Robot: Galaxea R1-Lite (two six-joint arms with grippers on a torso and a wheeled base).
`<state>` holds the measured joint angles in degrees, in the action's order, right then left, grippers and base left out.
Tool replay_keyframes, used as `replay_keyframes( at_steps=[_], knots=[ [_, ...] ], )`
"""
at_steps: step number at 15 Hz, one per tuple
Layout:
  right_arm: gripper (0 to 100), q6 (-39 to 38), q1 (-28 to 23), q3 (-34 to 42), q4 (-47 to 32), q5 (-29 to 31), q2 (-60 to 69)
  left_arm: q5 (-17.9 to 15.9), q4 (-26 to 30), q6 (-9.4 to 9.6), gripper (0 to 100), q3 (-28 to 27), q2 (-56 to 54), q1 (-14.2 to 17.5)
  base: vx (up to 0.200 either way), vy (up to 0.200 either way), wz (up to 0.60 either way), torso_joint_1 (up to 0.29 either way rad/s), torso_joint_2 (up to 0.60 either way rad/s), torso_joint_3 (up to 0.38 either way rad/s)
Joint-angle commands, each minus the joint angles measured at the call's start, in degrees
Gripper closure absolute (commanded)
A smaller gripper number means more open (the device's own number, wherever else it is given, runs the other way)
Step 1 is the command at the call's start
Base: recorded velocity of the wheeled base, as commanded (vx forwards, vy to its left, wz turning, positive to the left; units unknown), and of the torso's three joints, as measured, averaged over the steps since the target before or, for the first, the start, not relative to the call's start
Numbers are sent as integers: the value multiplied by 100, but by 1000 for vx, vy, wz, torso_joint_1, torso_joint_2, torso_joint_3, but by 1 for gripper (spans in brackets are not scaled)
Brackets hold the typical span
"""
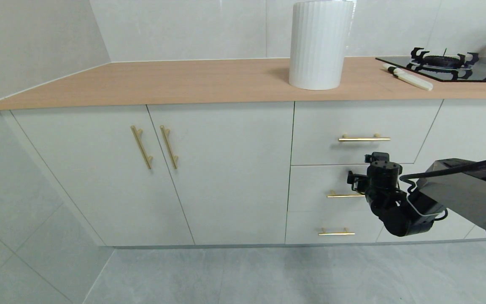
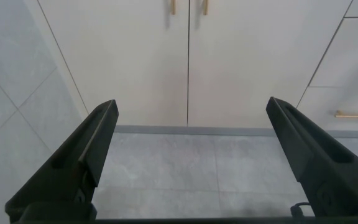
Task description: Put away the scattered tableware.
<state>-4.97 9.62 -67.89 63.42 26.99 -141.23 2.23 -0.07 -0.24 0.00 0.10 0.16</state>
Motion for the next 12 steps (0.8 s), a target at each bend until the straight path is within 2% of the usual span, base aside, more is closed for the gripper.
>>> replay_keyframes(
  at_steps=[1,4,8,10,12],
  knots=[
    [0,-4,-4,13,13,17,34,5,-1,-2,0,0,8,2,0,0,0,0,0,0],
    [0,5,-4,92,22,70,157,5,-1,-2,0,0,8,2,0,0,0,0,0,0],
    [0,14,40,1577,22,-97,1792,5,-1,-2,0,0,8,2,0,0,0,0,0,0],
    [0,23,31,2368,22,-185,3005,-3,-1,-2,0,0,8,2,0,0,0,0,0,0],
    [0,32,23,2693,22,-159,3717,-3,-1,-2,0,0,8,2,0,0,0,0,0,0]
  ],
)
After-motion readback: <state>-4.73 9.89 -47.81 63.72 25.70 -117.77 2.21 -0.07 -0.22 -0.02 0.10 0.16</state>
